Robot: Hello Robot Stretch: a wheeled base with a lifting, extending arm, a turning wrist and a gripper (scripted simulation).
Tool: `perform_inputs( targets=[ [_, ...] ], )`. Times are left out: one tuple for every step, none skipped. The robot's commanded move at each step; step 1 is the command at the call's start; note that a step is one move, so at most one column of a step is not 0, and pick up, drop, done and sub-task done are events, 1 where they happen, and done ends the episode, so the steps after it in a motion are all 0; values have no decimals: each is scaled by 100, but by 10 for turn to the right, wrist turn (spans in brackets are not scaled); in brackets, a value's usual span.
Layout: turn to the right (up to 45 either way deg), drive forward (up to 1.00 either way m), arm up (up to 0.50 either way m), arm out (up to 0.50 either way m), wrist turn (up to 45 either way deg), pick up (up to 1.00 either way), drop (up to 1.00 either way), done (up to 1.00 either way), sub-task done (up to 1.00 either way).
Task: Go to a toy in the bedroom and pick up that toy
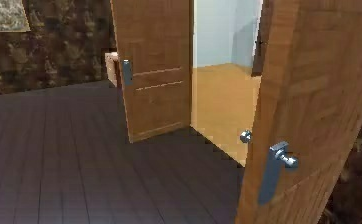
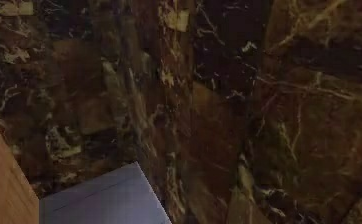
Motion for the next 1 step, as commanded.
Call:
perform_inputs(
  targets=[
    [-450,0,0,0,0,0,0,0,0]
  ],
)
